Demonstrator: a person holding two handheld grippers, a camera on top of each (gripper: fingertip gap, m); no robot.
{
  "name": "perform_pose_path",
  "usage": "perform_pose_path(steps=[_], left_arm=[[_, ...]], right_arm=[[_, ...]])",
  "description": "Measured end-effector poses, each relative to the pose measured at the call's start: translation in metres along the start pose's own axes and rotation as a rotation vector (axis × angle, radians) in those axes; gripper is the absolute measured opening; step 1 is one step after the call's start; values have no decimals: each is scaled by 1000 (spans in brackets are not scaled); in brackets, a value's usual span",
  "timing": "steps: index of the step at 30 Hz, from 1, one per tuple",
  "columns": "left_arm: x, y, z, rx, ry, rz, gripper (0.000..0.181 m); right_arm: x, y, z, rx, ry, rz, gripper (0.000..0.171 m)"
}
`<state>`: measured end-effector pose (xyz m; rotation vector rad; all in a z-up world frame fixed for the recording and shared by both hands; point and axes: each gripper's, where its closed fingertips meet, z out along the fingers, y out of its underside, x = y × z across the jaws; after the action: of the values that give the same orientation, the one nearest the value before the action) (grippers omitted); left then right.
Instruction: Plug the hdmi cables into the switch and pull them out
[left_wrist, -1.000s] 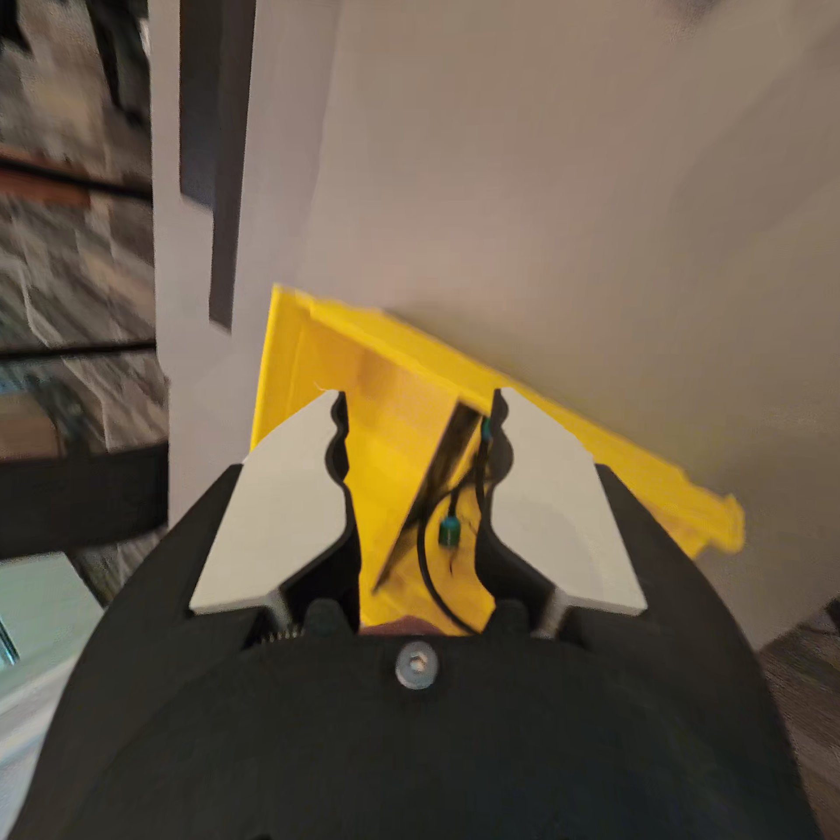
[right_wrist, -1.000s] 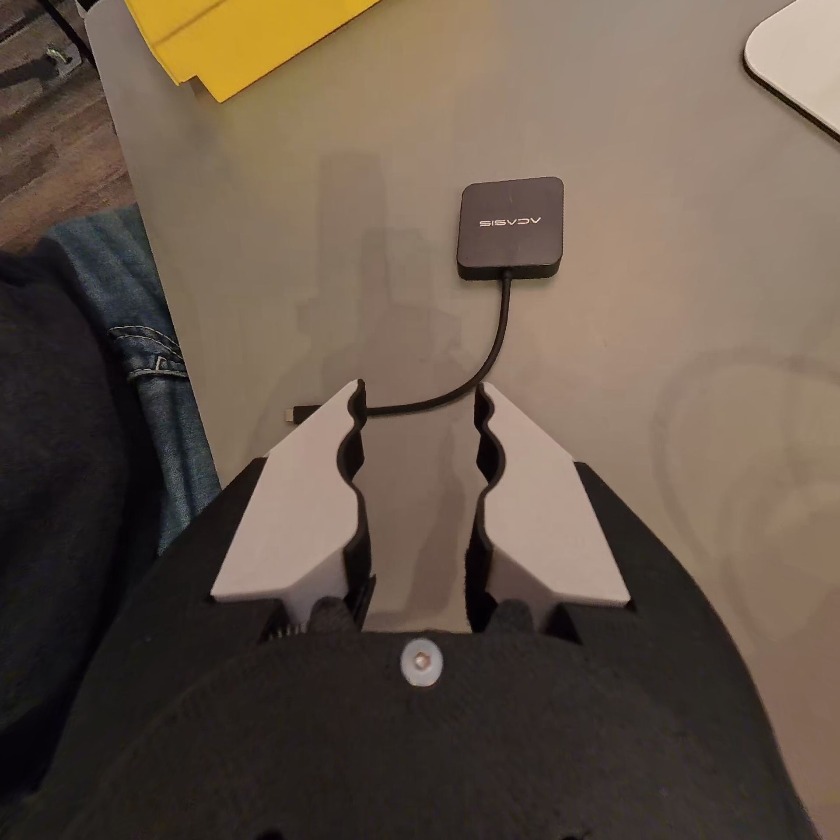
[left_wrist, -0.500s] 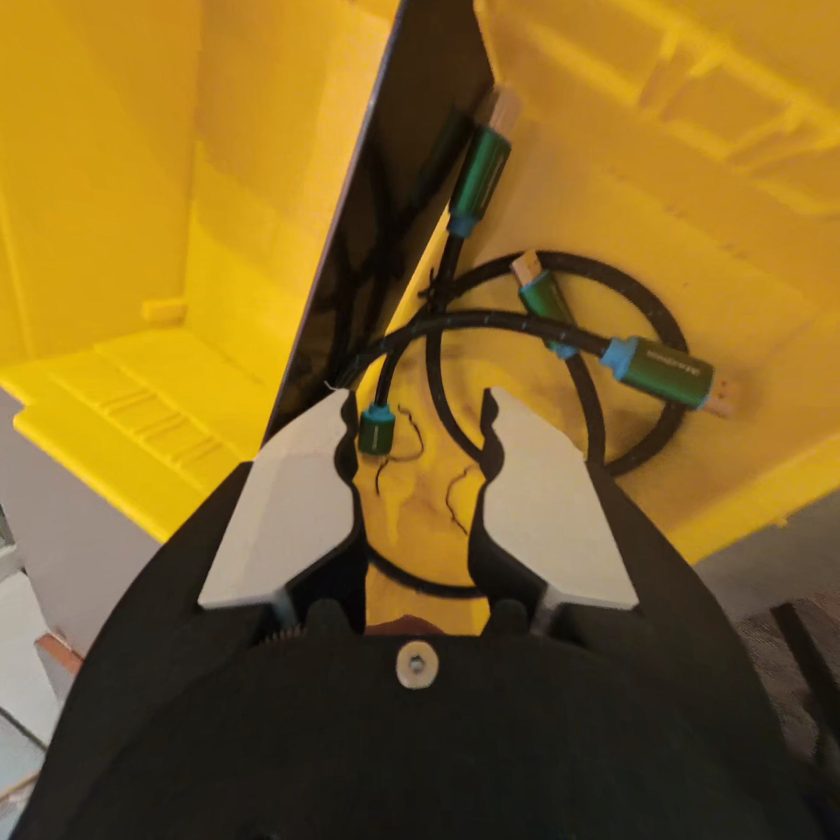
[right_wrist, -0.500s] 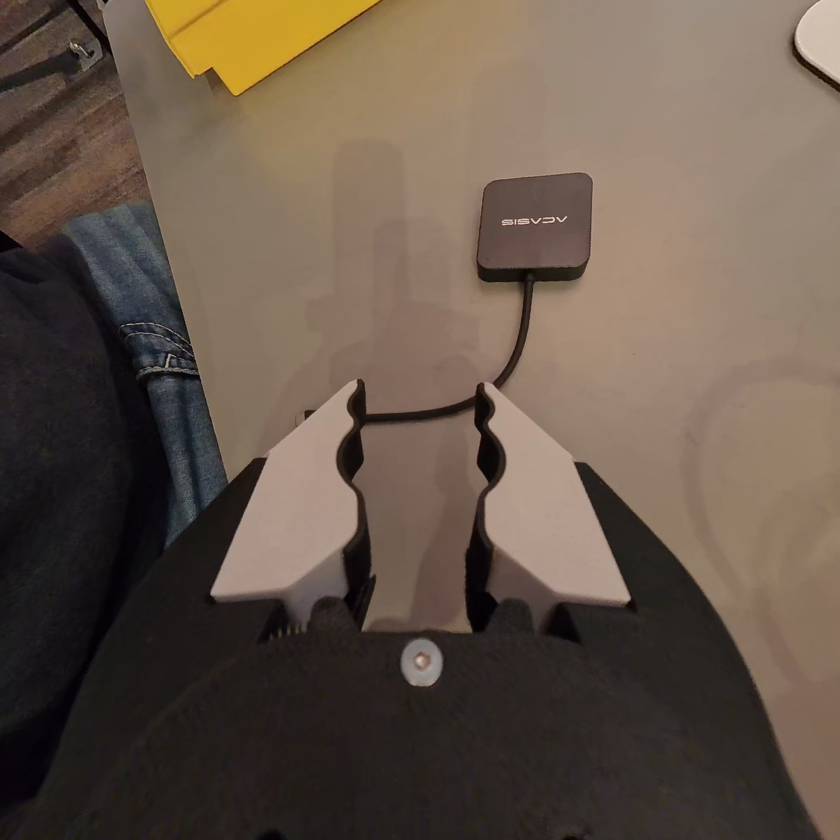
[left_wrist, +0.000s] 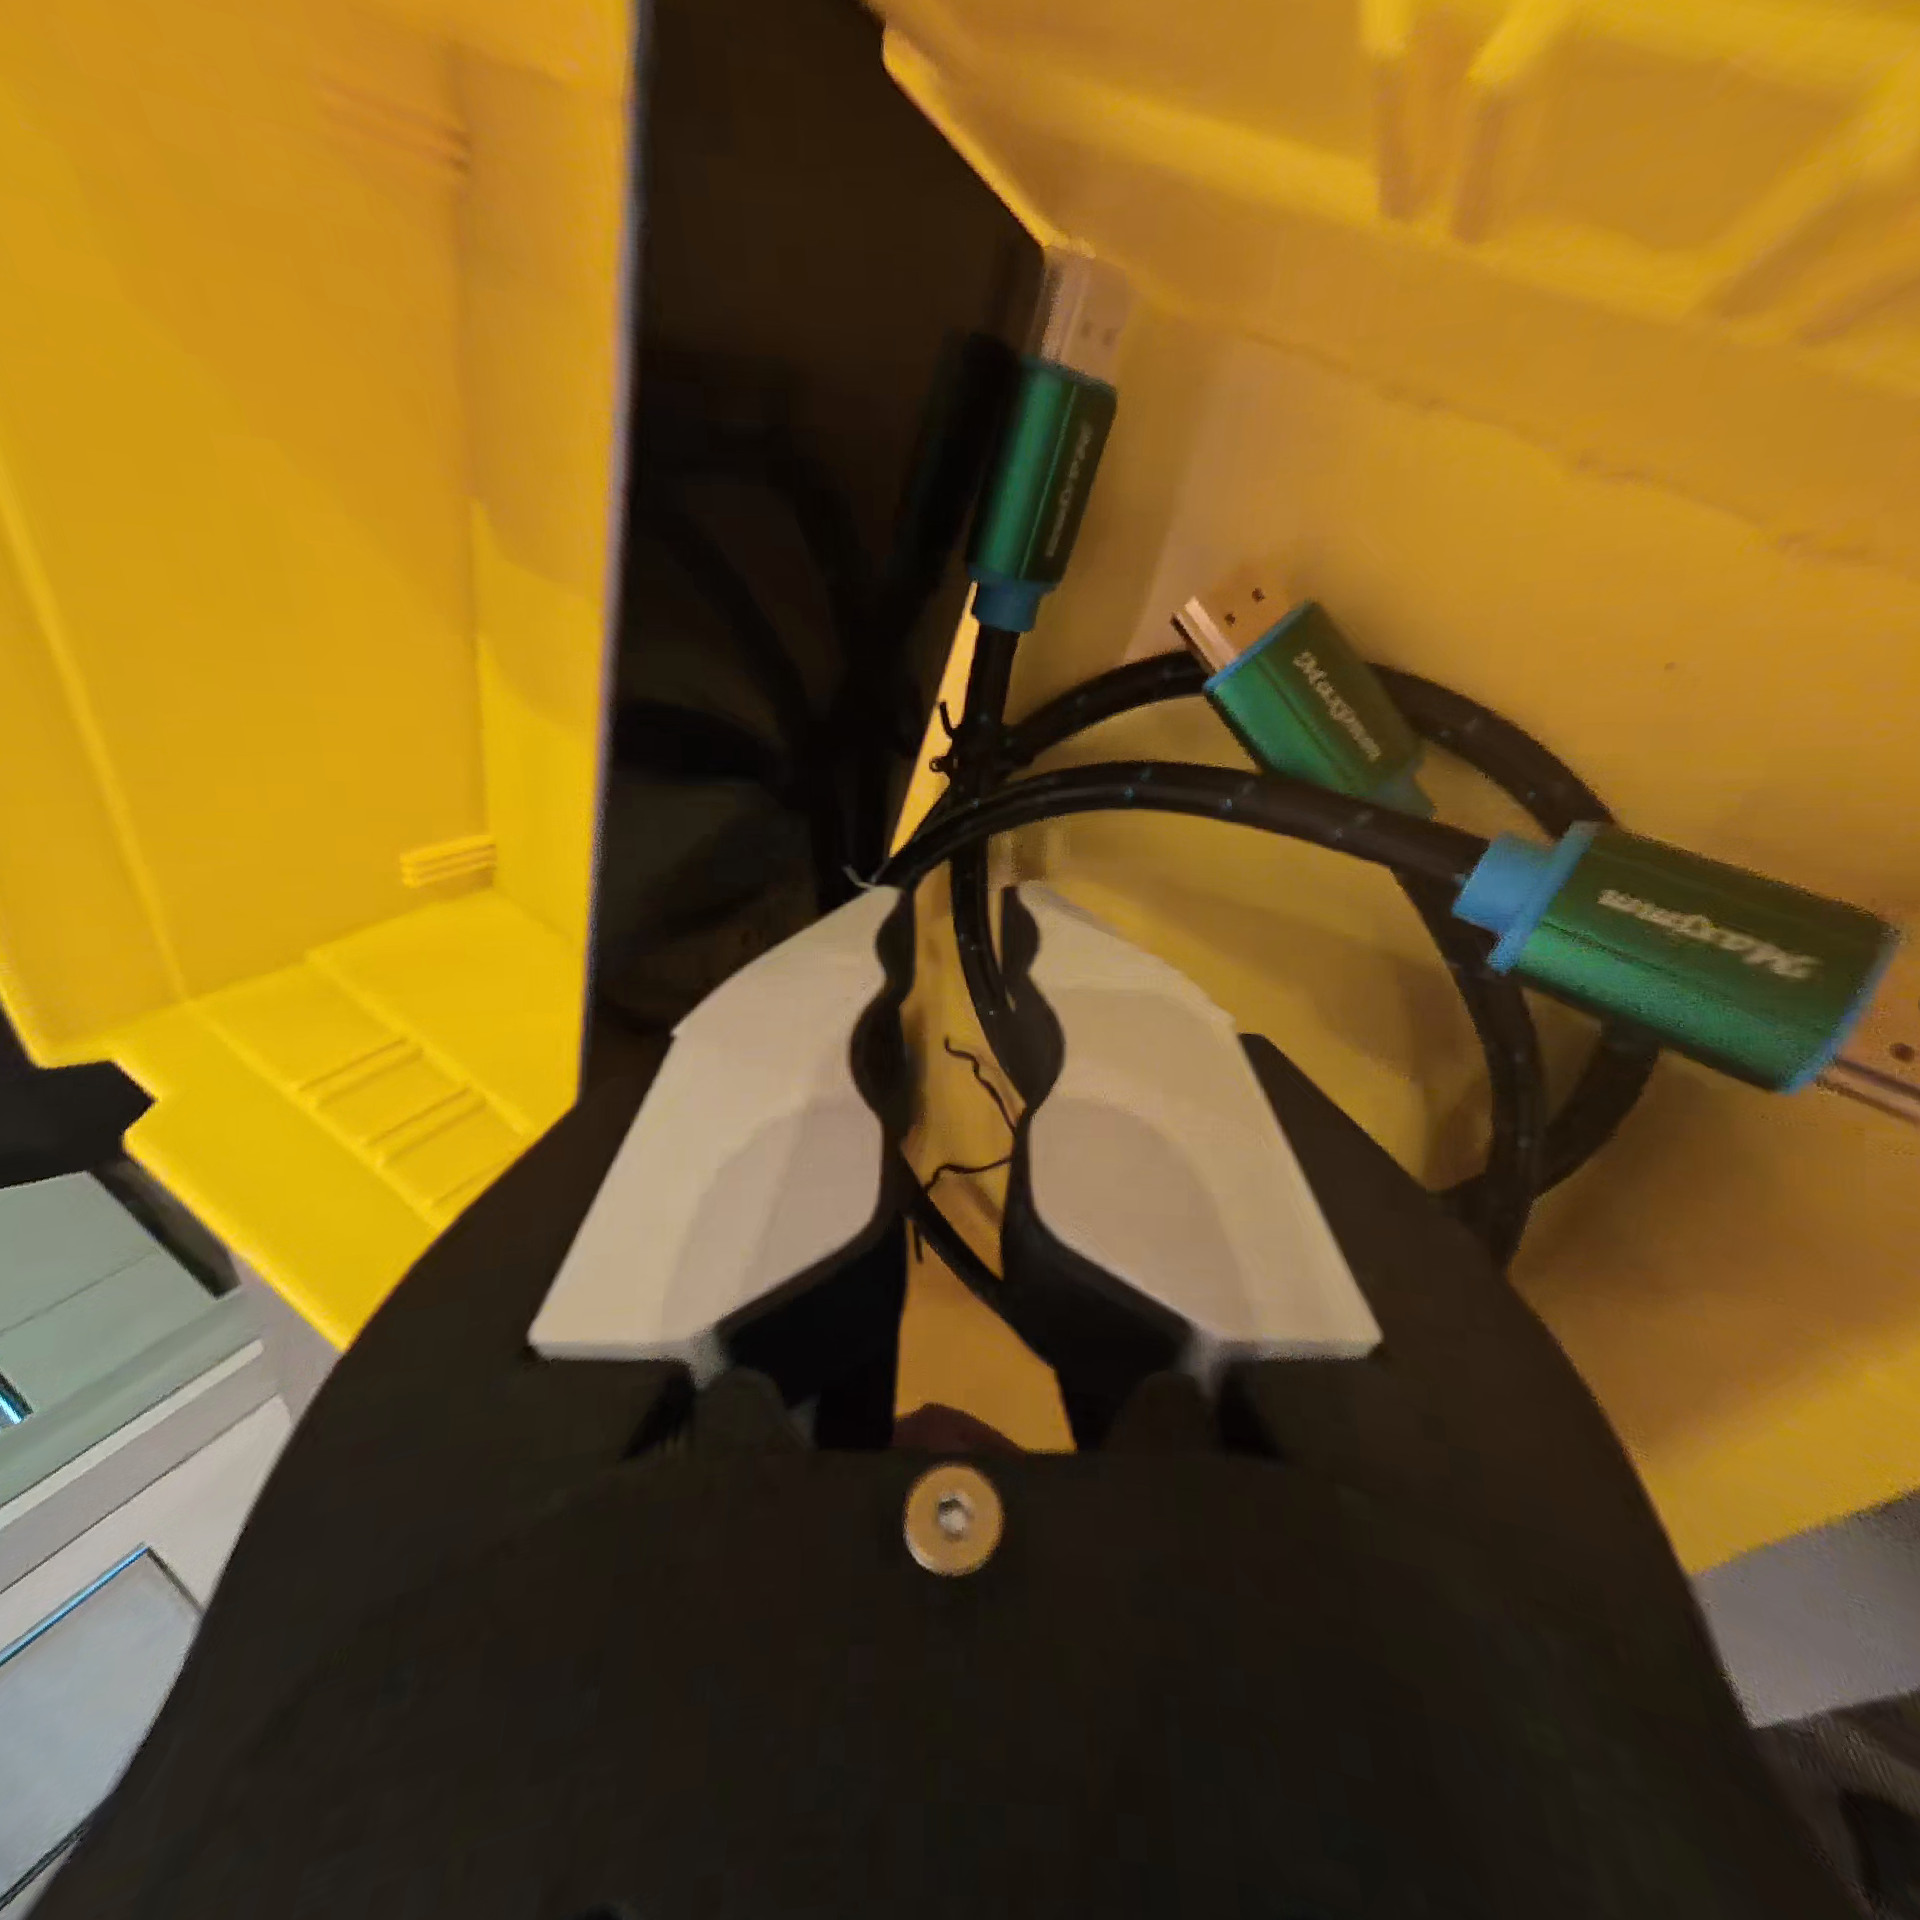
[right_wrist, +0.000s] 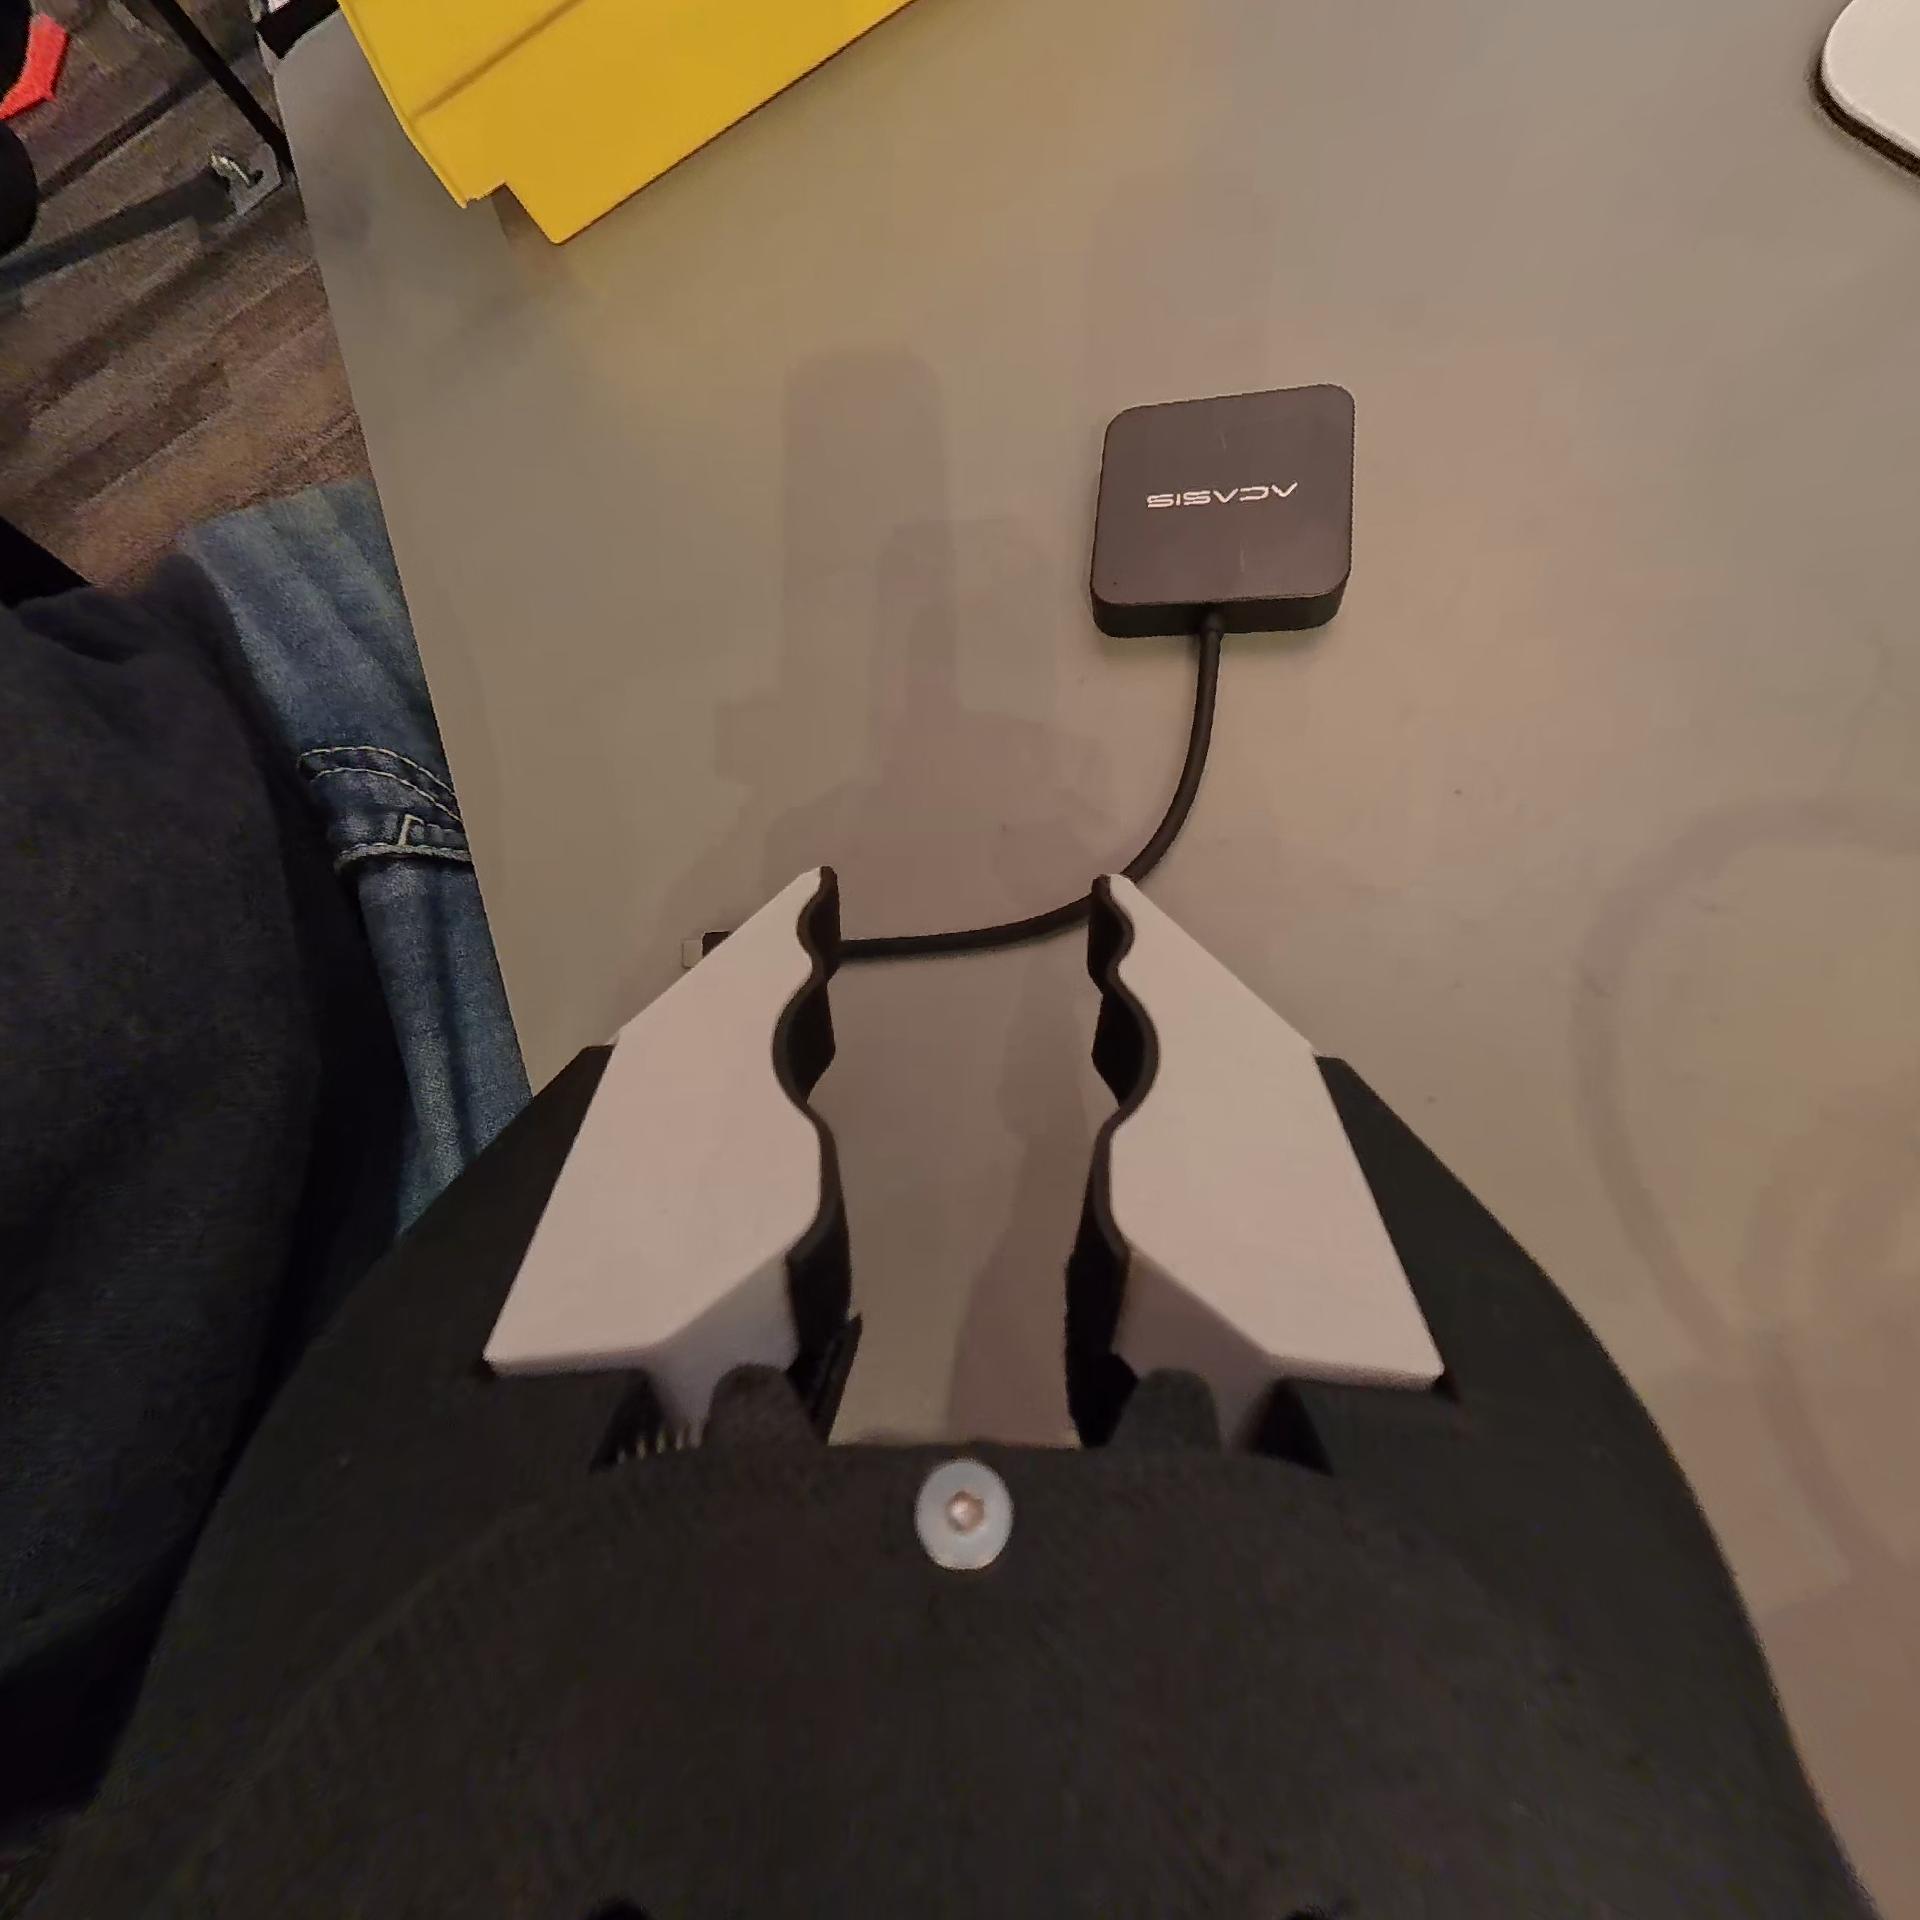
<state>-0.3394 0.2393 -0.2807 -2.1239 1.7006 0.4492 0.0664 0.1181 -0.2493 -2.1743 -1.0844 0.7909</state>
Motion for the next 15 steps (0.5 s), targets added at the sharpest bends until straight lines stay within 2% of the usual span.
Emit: perform_pose_path(steps=[4, 6, 9, 15], left_arm=[[2, -12, -13, 83, 21, 2, 35], [7, -18, -12, 105, 46, 18, 38], [18, -18, 0, 54, 70, 93, 41], [11, -26, 5, 60, 48, 131, 24]], right_arm=[[-1, 0, 1, 1, -6, 3, 46], [-2, 0, 1, 5, -14, 7, 46], [-4, 0, 3, 2, -22, 6, 46], [-5, 1, 2, -1, -21, 4, 46]])
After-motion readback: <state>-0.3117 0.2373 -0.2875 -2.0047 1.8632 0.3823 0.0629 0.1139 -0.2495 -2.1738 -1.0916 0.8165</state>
